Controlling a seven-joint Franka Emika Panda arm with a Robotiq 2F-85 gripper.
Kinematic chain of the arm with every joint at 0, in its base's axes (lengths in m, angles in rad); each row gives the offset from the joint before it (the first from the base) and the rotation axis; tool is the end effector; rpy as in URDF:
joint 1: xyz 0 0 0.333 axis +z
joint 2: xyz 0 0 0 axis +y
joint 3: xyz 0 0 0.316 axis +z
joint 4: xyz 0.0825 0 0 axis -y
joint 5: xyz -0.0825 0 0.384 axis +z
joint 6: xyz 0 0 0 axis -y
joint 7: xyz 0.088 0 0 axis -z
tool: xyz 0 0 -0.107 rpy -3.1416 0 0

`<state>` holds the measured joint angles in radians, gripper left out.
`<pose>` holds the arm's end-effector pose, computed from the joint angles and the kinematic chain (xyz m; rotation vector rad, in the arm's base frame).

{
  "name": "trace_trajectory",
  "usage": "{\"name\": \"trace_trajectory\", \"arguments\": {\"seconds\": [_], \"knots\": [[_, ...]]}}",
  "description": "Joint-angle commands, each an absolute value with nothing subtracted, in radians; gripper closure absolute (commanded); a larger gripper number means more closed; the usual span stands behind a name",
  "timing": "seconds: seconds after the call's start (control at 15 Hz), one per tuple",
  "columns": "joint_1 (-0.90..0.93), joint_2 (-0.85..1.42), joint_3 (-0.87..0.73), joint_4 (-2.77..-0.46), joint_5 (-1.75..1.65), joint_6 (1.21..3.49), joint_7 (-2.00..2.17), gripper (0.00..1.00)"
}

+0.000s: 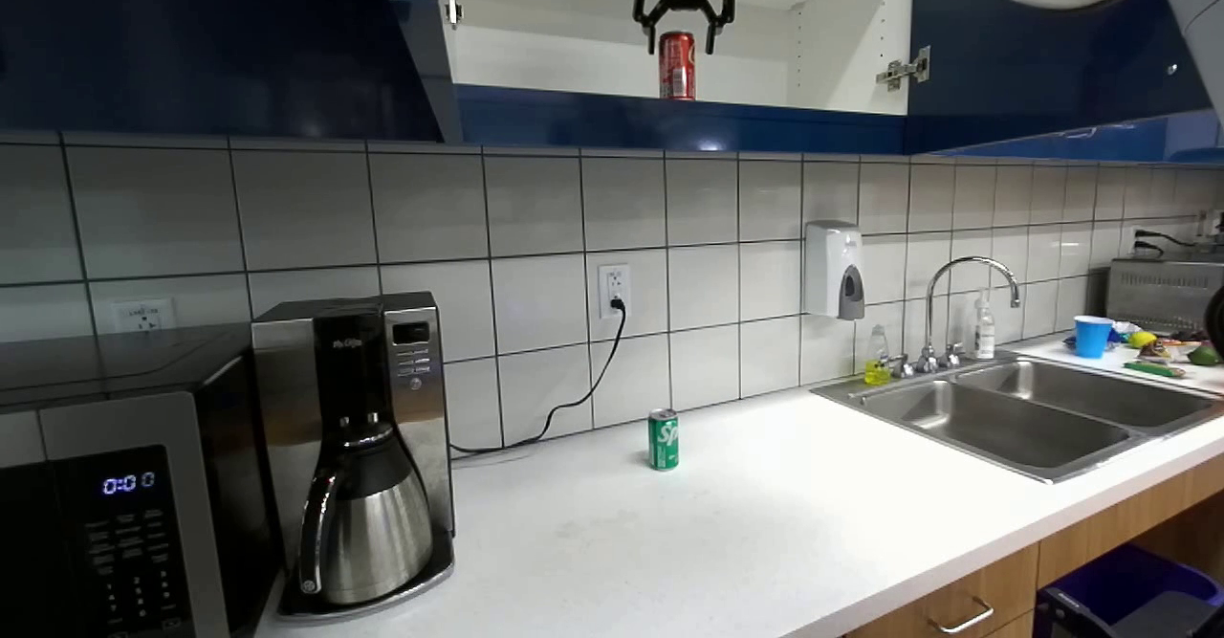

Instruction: Put the red can in the cabinet

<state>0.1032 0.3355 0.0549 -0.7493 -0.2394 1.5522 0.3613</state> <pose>0.6060 0.0601 0.8031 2.9281 -0.4011 0.7624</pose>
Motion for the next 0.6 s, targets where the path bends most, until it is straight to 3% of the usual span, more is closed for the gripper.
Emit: {"name": "trace_trajectory", "arguments": {"seconds": [0.0, 0.53], "knots": [[0.099, 0.296, 0.059, -0.78, -0.232, 1.533, 0.34, 0.0], [0.098, 0.251, 0.061, -0.822, -0.224, 1.532, 0.322, 0.0]]}}
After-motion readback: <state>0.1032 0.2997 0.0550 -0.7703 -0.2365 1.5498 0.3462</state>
